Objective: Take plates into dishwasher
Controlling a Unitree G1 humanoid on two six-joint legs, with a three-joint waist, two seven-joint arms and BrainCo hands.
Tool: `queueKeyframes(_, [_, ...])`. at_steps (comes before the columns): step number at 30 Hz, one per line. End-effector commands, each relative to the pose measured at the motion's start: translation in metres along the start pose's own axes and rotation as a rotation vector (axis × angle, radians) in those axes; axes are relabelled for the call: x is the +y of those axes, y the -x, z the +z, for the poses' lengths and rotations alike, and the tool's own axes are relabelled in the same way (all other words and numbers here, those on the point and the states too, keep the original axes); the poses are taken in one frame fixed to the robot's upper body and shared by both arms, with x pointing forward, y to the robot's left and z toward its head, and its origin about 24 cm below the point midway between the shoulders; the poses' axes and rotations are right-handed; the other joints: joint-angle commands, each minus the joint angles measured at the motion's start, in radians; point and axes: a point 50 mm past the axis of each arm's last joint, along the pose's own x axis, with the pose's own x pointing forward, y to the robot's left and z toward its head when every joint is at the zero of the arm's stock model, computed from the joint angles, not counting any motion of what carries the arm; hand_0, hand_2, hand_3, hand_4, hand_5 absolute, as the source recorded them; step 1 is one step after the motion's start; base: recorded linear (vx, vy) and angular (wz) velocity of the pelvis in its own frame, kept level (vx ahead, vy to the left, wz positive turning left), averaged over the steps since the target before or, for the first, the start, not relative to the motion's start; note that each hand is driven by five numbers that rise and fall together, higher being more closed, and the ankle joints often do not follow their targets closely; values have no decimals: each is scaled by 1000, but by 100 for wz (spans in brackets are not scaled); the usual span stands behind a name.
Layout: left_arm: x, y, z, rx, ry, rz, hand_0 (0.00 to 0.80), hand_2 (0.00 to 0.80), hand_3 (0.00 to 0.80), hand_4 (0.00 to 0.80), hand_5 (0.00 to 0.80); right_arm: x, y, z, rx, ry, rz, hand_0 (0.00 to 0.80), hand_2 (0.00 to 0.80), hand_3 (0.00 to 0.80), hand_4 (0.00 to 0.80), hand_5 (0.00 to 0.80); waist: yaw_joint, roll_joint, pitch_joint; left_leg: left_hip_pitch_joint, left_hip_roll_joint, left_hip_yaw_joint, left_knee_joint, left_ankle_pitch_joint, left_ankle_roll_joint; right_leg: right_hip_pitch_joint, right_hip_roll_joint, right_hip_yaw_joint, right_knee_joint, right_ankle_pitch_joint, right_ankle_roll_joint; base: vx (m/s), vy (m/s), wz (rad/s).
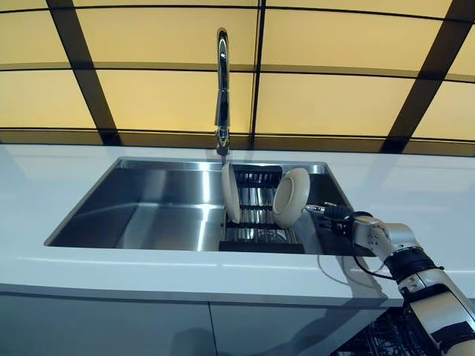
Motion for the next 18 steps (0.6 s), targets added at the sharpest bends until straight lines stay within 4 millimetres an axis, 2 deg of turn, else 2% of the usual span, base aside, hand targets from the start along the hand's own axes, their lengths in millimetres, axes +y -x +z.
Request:
queueKeyframes(1, [10,3,24,-16,-41,28,0,0,0,0,0,15,6,57,-154,45,4,0,0,0,0,0,39,-44,7,4,-56,-8,-1,-44,52,31,-60,-29,10,-18,61,0,0,0])
queueKeyframes(18, [7,4,29,-6,-18,24,0,0,0,0,0,23,13,80,-198,172,-72,0,0,0,0,0,55,-46,7,-2,-62,-18,-1,-40,50,44,-58,-37,2,-22,60,0,0,0])
